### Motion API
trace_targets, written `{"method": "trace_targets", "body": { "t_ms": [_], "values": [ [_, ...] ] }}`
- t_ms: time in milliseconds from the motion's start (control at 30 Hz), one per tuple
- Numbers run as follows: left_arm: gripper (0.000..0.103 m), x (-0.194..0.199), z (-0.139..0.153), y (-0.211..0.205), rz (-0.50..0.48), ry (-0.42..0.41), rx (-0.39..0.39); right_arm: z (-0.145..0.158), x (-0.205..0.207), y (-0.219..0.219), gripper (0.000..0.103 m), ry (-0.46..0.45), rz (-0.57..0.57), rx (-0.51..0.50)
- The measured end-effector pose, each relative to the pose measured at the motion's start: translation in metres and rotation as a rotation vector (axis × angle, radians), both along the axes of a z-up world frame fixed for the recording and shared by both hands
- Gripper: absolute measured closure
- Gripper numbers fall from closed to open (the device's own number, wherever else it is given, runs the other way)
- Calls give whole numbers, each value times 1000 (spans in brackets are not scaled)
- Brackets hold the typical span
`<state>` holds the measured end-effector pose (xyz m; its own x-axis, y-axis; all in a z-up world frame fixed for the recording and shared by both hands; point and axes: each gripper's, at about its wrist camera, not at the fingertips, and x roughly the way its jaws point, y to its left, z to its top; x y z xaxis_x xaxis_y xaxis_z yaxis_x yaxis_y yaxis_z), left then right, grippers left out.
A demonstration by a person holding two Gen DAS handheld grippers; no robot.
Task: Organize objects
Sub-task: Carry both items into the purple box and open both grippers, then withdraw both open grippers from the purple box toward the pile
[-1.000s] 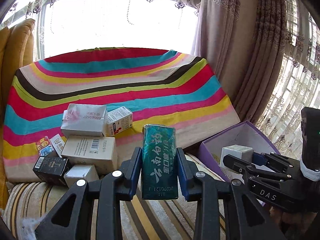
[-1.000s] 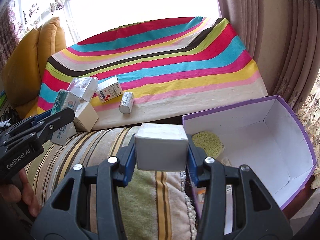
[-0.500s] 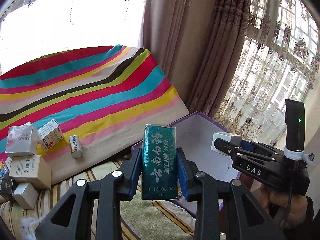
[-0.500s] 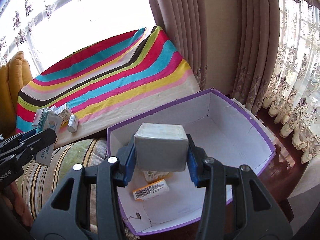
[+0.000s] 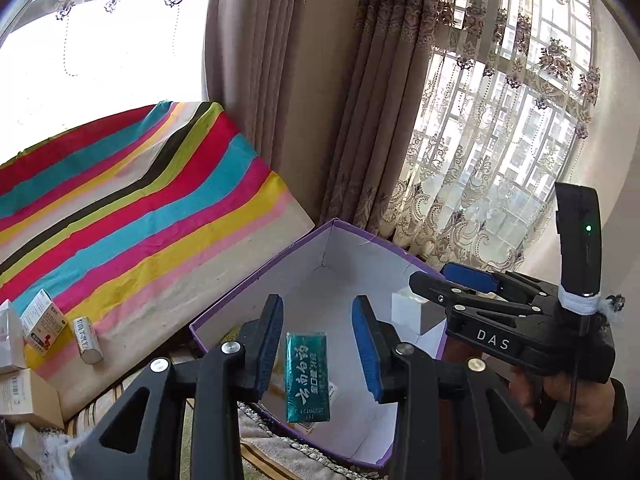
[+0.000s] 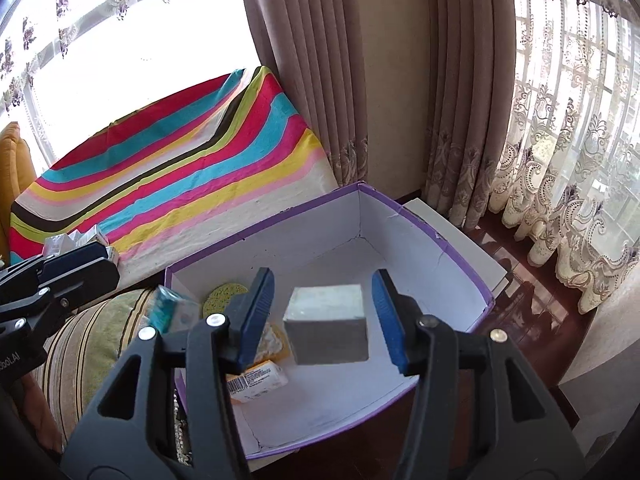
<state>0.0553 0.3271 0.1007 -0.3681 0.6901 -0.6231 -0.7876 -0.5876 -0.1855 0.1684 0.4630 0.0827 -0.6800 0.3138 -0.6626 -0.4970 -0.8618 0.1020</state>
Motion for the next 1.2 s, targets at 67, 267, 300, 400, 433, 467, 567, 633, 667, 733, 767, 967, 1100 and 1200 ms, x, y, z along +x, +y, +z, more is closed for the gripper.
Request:
{"method": "trace_targets", "body": {
  "t_ms": [67,267,300,400,433,467,567,633,667,733,767,967,1100,1200],
  "values": [
    [52,-2,0,-1,23,6,-1,3,3,1,21,21,-6,-1],
    [48,-4,2,-20,130,79,27,16,4,-2,13,57,4,24],
    [45,-5,4,-23,145,104,34,18,4,-4,11,63,7,33],
    [35,-6,7,-32,167,159,47,25,2,-12,5,74,-9,89],
    [32,-6,8,-35,178,172,42,27,2,-14,5,76,-27,114],
    [31,-7,8,-36,186,185,29,29,2,-17,4,81,-52,144],
    [27,-9,7,-42,212,195,-4,35,3,-29,0,109,-96,256],
    [16,-11,6,-44,235,183,-43,36,-2,-37,0,83,-73,323],
    [16,-11,5,-46,236,182,-62,36,-4,-40,0,70,-67,347],
    [16,-11,3,-48,226,174,-82,34,-6,-45,0,64,-58,364],
    [16,-11,2,-50,226,170,-87,34,-7,-46,0,70,-49,358],
    [16,-11,-2,-71,323,189,-125,31,-7,-56,0,99,39,288],
    [16,-15,0,-97,369,164,-94,28,-8,-58,0,102,72,214],
    [16,-13,1,-121,395,150,-46,28,-6,-64,0,131,113,170]
  ]
}}
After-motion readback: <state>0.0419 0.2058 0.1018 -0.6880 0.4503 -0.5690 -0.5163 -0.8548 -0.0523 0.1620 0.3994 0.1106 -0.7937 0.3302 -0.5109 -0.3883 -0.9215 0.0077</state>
